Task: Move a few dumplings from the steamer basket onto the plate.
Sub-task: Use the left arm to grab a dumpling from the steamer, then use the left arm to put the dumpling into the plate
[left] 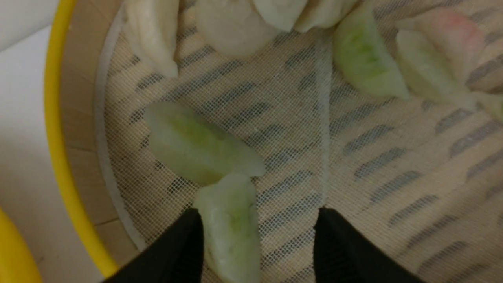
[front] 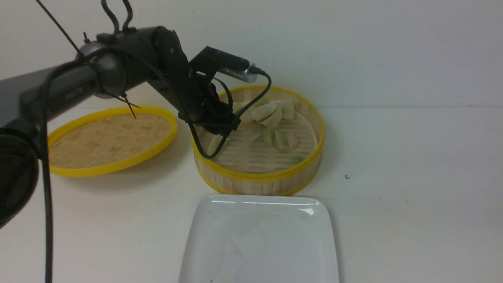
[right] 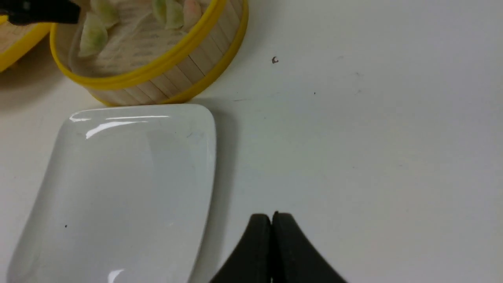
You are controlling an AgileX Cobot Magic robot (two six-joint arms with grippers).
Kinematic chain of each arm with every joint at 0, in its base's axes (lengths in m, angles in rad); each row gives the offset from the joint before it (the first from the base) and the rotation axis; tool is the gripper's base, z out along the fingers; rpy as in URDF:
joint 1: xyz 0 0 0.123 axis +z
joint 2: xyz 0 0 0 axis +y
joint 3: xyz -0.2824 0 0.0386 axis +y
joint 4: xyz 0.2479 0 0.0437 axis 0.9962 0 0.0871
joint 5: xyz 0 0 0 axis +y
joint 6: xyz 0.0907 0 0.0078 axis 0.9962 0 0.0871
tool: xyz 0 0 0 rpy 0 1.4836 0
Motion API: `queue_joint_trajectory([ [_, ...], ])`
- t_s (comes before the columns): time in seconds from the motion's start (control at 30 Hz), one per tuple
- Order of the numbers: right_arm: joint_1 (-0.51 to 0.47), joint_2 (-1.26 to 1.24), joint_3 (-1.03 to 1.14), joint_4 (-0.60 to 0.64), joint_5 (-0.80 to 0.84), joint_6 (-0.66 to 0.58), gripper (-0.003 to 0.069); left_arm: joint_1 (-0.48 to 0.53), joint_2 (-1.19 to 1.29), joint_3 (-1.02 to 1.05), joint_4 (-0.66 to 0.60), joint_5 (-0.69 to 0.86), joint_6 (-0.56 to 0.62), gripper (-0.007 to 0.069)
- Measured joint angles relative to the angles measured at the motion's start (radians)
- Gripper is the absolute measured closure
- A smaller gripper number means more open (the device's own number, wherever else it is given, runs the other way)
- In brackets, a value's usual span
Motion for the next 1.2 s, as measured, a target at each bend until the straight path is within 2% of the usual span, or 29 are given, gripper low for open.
queue_joint_trajectory([
  [0.23,0.000,0.000,0.000,0.027,0.001,0.000,0.0673,0.000,0.062,0.000,0.059,-0.077,-0.026,0.0249],
  [0.47,0.000,0.000,0.000,0.027,0.001,-0.001,0.0673,-0.005,0.096,-0.006,0.063,-0.111,-0.035,0.0262],
  [0.57,0.000,0.000,0.000,0.027,0.001,-0.001,0.0673,-0.007,0.098,-0.012,0.067,-0.095,-0.035,0.0380],
  [0.6,0.000,0.000,0.000,0.027,0.001,-0.001,0.0673,-0.008,0.098,-0.018,0.067,-0.081,-0.035,0.0416],
  [0.63,0.000,0.000,0.000,0.027,0.001,-0.001,0.0673,-0.009,0.098,-0.023,0.067,-0.069,-0.035,0.0419],
  [0.93,0.000,0.000,0.000,0.028,0.004,-0.014,0.0673,-0.033,0.004,-0.163,0.067,0.195,-0.035,0.0418],
  [0.97,0.000,0.000,0.000,0.029,0.004,-0.021,0.0673,-0.035,-0.043,-0.191,0.060,0.280,-0.035,0.0418],
  [1.1,0.000,0.000,0.000,0.029,0.004,-0.027,0.0673,-0.038,-0.139,-0.207,0.018,0.435,-0.035,0.0418],
  [1.2,0.000,0.000,0.000,0.031,0.005,-0.028,0.0673,-0.045,-0.193,-0.187,-0.026,0.461,-0.036,0.0418],
])
